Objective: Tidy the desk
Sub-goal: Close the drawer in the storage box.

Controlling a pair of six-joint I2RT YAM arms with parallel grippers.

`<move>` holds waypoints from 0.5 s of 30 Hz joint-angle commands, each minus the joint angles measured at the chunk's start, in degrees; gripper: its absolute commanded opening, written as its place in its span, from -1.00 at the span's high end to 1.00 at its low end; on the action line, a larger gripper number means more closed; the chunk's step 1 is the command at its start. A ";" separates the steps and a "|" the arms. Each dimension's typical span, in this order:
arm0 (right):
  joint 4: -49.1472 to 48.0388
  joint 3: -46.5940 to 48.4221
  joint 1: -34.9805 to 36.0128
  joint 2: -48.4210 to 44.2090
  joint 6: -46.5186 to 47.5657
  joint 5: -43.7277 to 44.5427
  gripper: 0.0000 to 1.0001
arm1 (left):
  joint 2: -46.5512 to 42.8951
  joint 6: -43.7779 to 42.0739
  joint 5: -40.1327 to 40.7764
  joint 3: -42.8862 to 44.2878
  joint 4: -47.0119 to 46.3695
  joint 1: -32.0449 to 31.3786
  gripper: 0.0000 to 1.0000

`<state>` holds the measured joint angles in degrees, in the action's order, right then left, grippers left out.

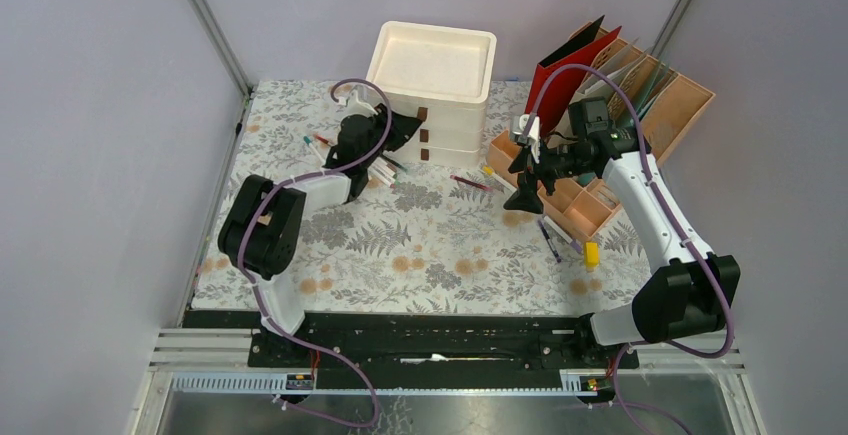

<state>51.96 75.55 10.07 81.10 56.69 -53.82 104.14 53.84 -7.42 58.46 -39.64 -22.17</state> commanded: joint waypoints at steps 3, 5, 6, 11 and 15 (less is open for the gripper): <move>-0.52 -0.31 0.31 -1.45 -0.44 0.42 -0.99 | -3.91 -3.85 -4.27 -1.32 -6.21 1.17 0.28; -0.59 -0.37 0.30 -1.47 -0.35 0.39 -0.99 | -6.54 -5.85 -3.58 -4.80 -6.83 1.17 0.10; -0.68 -0.48 0.31 -1.49 -0.35 0.31 -0.99 | -7.67 -6.57 -3.46 -6.43 -7.40 1.19 0.03; -0.80 -0.67 0.30 -1.22 -0.35 -0.04 -0.99 | -10.08 -9.54 -6.52 -11.63 -10.10 1.47 -0.15; -0.81 -0.67 0.31 -1.21 -0.40 -0.39 -0.99 | -9.00 -15.35 -8.12 -9.96 -5.53 1.48 -0.21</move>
<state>51.77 75.09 10.07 81.10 56.69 -53.45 96.03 45.41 -12.62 47.27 -44.29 -21.04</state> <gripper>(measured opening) 0.994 0.593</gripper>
